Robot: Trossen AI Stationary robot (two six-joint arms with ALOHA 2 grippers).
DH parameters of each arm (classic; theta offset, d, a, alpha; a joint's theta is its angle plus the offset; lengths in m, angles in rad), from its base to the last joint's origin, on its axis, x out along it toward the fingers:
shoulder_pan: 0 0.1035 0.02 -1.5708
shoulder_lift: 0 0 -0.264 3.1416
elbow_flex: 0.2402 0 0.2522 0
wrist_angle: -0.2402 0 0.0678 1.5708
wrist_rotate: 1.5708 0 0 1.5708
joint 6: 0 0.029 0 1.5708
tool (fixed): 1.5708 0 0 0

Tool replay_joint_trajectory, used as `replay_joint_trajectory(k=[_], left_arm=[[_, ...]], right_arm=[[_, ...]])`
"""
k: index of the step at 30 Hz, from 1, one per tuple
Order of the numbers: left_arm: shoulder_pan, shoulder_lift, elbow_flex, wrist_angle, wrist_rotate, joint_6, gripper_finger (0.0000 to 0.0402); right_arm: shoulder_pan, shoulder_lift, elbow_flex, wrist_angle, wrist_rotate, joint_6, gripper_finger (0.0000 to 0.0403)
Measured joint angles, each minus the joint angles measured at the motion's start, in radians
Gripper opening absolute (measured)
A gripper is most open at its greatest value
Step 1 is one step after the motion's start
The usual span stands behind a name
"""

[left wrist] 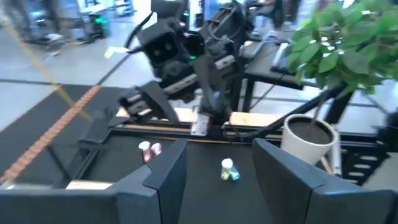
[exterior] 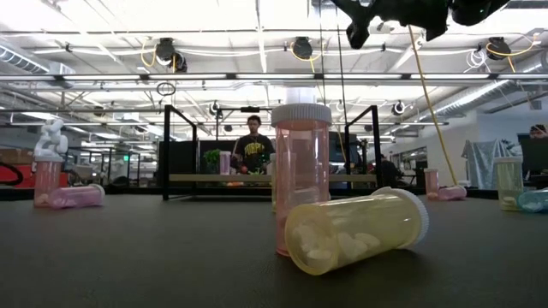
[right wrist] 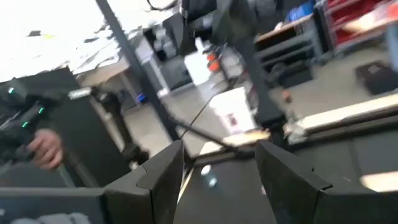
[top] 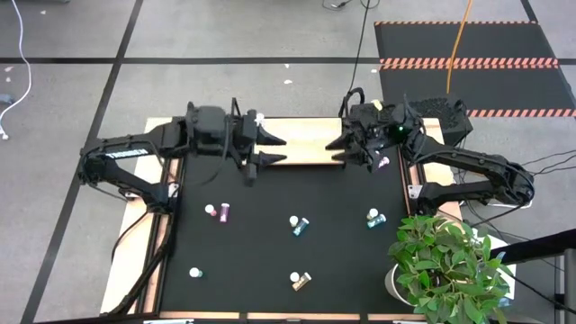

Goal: Pick and place medicine bottles onto shelf by color
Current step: Put the top left yellow pill bottle on the shelf

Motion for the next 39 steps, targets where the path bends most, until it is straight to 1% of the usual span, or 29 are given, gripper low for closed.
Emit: replay_joint_trajectory(k=[2,4,7,9,12,15,17,20,23,25,28,30,32,35,39], left_arm=[[-0.053,-0.003,0.001,-0.091,-0.125,-0.045,0.0184],[-0.101,-0.010,0.000,-0.239,-0.226,-0.134,0.0184],[-0.159,-0.016,0.000,-0.464,-0.307,-0.333,0.0184],[-0.189,-0.015,0.000,-0.651,-0.331,-0.497,0.0184],[-0.217,-0.014,-0.016,-0.893,-0.338,-0.708,0.0184],[-0.227,-0.016,-0.064,-1.033,-0.349,-0.879,0.0184],[-0.234,-0.027,-0.104,-1.087,-0.348,-0.939,0.0184],[-0.240,-0.051,-0.180,-1.093,-0.331,-0.952,0.0184],[-0.241,-0.084,-0.300,-1.070,-0.262,-0.954,0.0184],[-0.244,-0.128,-0.389,-1.049,-0.223,-0.979,0.0184],[-0.263,-0.182,-0.500,-1.004,-0.132,-1.013,0.0184],[-0.286,-0.212,-0.551,-0.984,-0.112,-1.011,0.0184],[-0.315,-0.232,-0.598,-0.964,-0.118,-0.970,0.0184],[-0.342,-0.244,-0.661,-0.899,-0.136,-0.903,0.0184],[-0.343,-0.243,-0.714,-0.851,-0.147,-0.890,0.0184]], right_arm=[[0.026,0.000,-0.024,-0.005,-0.002,-0.009,0.0194],[0.055,0.000,-0.051,-0.003,-0.001,-0.009,0.0194],[0.102,0.000,-0.090,0.005,0.022,0.014,0.0194],[0.140,0.000,-0.110,0.004,0.071,0.036,0.0194],[0.196,0.000,-0.124,0.004,0.154,0.048,0.0194],[0.246,0.000,-0.125,-0.004,0.256,0.052,0.0194],[0.279,0.000,-0.125,-0.007,0.335,0.052,0.0194],[0.326,0.000,-0.125,-0.054,0.485,0.052,0.0194],[0.362,0.015,-0.125,-0.177,0.694,0.055,0.0194],[0.376,0.042,-0.127,-0.254,0.784,0.084,0.0194],[0.408,0.085,-0.127,-0.248,0.806,0.158,0.0194],[0.446,0.111,-0.126,-0.204,0.833,0.186,0.0194],[0.487,0.138,-0.125,-0.189,0.898,0.194,0.0194],[0.538,0.187,-0.126,-0.110,0.975,0.238,0.0194],[0.603,0.240,-0.126,0.040,1.060,0.277,0.0194]])
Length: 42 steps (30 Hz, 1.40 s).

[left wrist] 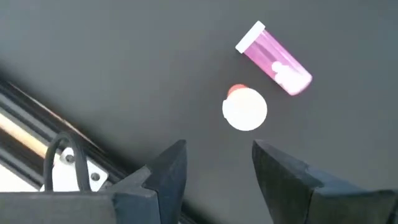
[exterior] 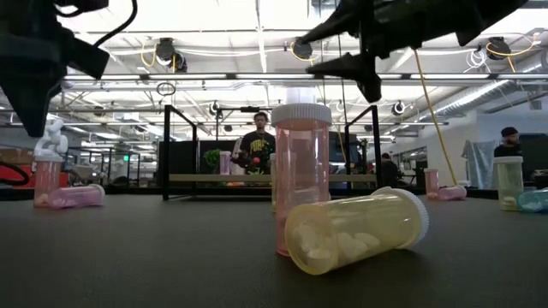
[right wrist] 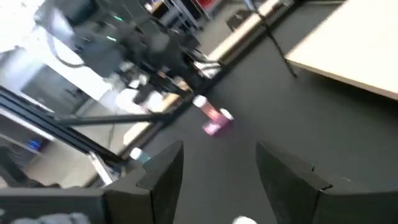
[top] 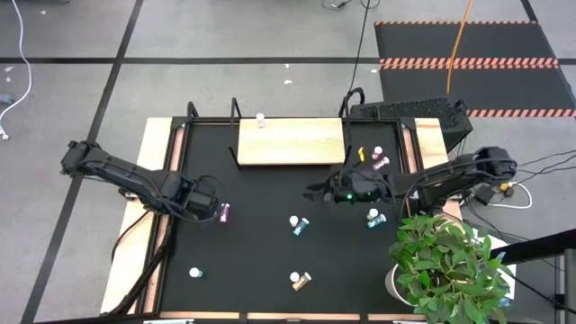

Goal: Pick and place medicine bottles onto shelf by color
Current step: Put the top left yellow pill bottle on the shelf

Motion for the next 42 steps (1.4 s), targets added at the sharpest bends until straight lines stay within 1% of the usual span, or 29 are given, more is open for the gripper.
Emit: replay_joint_trajectory(k=[3,5,6,8,10,12,14,15,17,20,24,27,31,33,36,40,42], left_arm=[[0.000,0.000,-0.008,0.054,-0.020,0.013,0.0184],[0.000,0.000,-0.005,0.138,-0.052,0.049,0.0184],[0.000,0.000,-0.005,0.206,-0.066,0.080,0.0184],[0.000,0.000,-0.004,0.401,-0.083,0.172,0.0184],[0.000,0.012,-0.004,0.637,-0.088,0.277,0.0184],[0.008,0.046,-0.004,0.869,-0.089,0.393,0.0184],[0.025,0.102,-0.004,1.052,-0.089,0.483,0.0184],[0.034,0.138,-0.004,1.134,-0.088,0.527,0.0184],[0.047,0.211,-0.004,1.235,-0.088,0.614,0.0188],[0.056,0.320,-0.005,1.365,-0.086,0.717,0.0210],[0.057,0.433,0.006,1.439,-0.085,0.698,0.0262],[0.062,0.510,0.038,1.488,-0.076,0.706,0.0298],[0.087,0.623,0.127,1.498,0.000,0.743,0.0323],[0.098,0.669,0.177,1.449,0.025,0.769,0.0325],[0.115,0.724,0.258,1.333,0.028,0.765,0.0326],[0.145,0.750,0.353,1.136,0.029,0.676,0.0326],[0.154,0.748,0.378,1.050,0.030,0.681,0.0326]], right_arm=[[0.052,0.016,0.000,0.057,0.098,-0.009,0.0194],[0.084,0.016,0.000,0.054,0.146,-0.020,0.0194],[0.098,0.016,0.000,0.046,0.161,-0.026,0.0194],[0.125,0.010,0.000,0.033,0.178,-0.040,0.0194],[0.144,-0.004,0.000,0.028,0.195,-0.051,0.0194],[0.153,-0.029,0.000,-0.013,0.210,-0.056,0.0194],[0.157,-0.059,0.000,-0.061,0.233,-0.061,0.0194],[0.156,-0.079,0.000,-0.090,0.246,-0.062,0.0194],[0.156,-0.127,0.000,-0.160,0.291,-0.065,0.0194],[0.149,-0.200,0.000,-0.253,0.334,-0.045,0.0194],[0.137,-0.280,0.000,-0.313,0.337,-0.051,0.0194],[0.120,-0.311,0.000,-0.350,0.334,-0.050,0.0194],[0.114,-0.318,0.000,-0.349,0.332,-0.062,0.0194],[0.114,-0.316,0.000,-0.356,0.330,-0.068,0.0194],[0.114,-0.314,0.000,-0.368,0.330,-0.068,0.0194],[0.114,-0.315,0.000,-0.368,0.325,-0.069,0.0194],[0.114,-0.315,0.000,-0.371,0.302,-0.072,0.0194]])
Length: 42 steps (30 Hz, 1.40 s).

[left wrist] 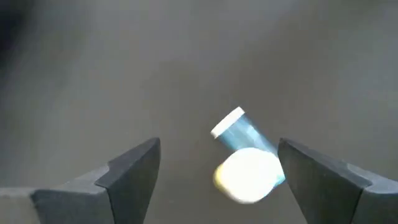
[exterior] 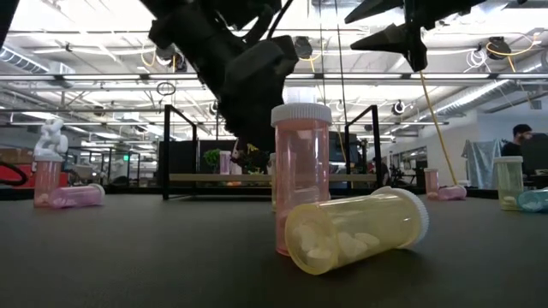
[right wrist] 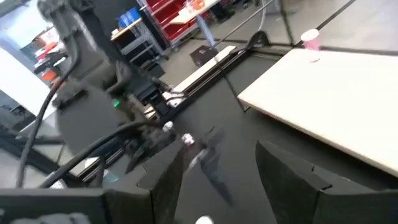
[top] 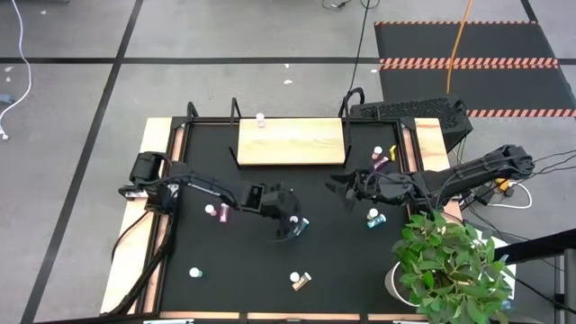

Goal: Pick and place medicine bottles onto shelf by color
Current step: Put the top left yellow pill bottle on the shelf

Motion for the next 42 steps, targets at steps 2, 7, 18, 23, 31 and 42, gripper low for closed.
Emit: replay_joint_trajectory(k=[2,7,18,23,31,42], left_arm=[[0.002,-0.001,0.008,-0.020,0.003,0.043,0.0326],[-0.001,-0.003,0.008,-0.029,0.058,0.118,0.0305],[-0.001,0.002,0.008,-0.030,0.136,0.154,0.0264],[-0.004,0.006,0.006,-0.064,0.151,0.212,0.0247],[-0.001,0.006,-0.010,-0.061,0.151,0.235,0.0215],[0.000,0.006,-0.050,-0.041,0.132,0.205,0.0200]], right_arm=[[0.000,0.000,0.000,-0.010,-0.001,0.000,0.0194],[0.000,0.000,0.000,-0.017,-0.009,0.000,0.0194],[0.000,0.000,0.000,-0.017,-0.025,-0.020,0.0194],[0.000,0.000,0.000,-0.024,-0.025,-0.022,0.0194],[0.000,0.000,0.000,-0.026,-0.027,-0.023,0.0194],[0.000,0.000,0.000,-0.035,-0.054,-0.023,0.0194]])
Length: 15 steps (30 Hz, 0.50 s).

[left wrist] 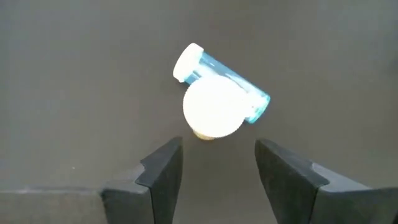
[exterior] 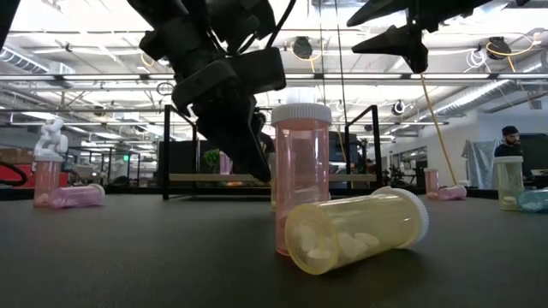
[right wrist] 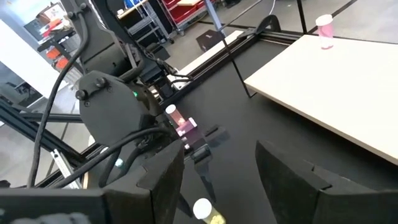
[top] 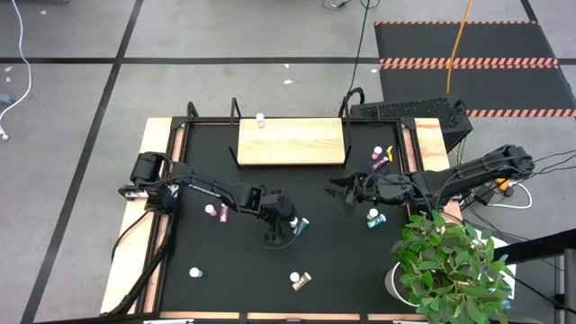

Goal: Pick and place medicine bottles onto shelf by color
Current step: Put the top left yellow pill bottle on the shelf

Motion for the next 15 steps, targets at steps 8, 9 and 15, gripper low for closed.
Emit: replay_joint_trajectory(k=[8,9,15], left_arm=[[0.001,0.000,0.000,0.071,-0.011,-0.024,0.0200],[0.001,0.000,0.000,0.080,-0.011,-0.023,0.0200],[0.001,0.000,0.000,0.088,-0.011,-0.012,0.0200]], right_arm=[[0.000,0.000,0.000,-0.004,-0.001,-0.003,0.0194],[0.000,0.000,0.000,-0.004,-0.004,-0.003,0.0194],[0.000,0.000,0.000,-0.008,-0.027,-0.007,0.0194]])
